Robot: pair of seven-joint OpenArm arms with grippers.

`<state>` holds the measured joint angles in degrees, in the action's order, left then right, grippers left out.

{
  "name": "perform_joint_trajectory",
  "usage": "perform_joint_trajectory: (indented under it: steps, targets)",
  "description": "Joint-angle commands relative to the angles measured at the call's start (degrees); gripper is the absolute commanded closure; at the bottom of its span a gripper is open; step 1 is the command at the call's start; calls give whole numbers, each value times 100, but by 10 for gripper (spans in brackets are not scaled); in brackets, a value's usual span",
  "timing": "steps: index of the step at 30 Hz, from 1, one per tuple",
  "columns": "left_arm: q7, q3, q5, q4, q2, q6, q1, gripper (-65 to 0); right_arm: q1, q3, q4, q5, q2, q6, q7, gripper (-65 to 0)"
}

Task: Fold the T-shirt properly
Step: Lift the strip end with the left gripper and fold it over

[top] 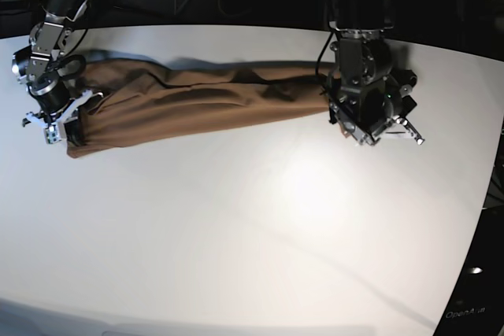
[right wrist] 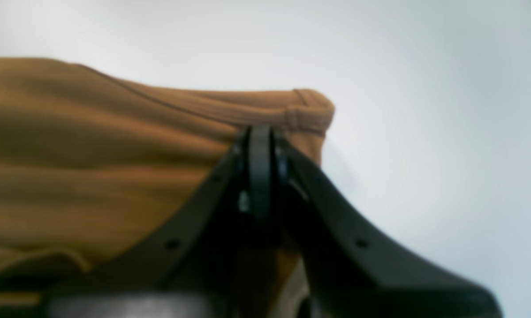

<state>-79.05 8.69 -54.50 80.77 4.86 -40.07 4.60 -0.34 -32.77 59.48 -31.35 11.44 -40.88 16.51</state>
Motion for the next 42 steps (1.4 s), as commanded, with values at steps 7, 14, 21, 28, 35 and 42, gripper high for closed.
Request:
perform_joint_trajectory:
  steps: [7,14,21,28,35,42]
  targets:
    - [-95,-12,-128,657,414,7,186,-32,-129,-24,-89,-676,100,88,-917,-4]
    - [-95,-249,-75,806,414,7,256,-32,-129,-24,-89,-676,152,88,-917,-4]
    - [-95,-785,250,1413,414,7,239,-32,-129,3,-89,-684,135,88,-917,-4]
    - [-95,-856,874,1501,414,7,248,-32,-129,3,-89,-684,126,88,-917,-4]
    - [-95,-803,2087,1510,414,7,195,-31,-120,3,-89,-684,126,88,-917,-4]
    - [-95,-275,3740,1439,414,7,168,-31,-85,3,-115,-904,47,88,-917,-4]
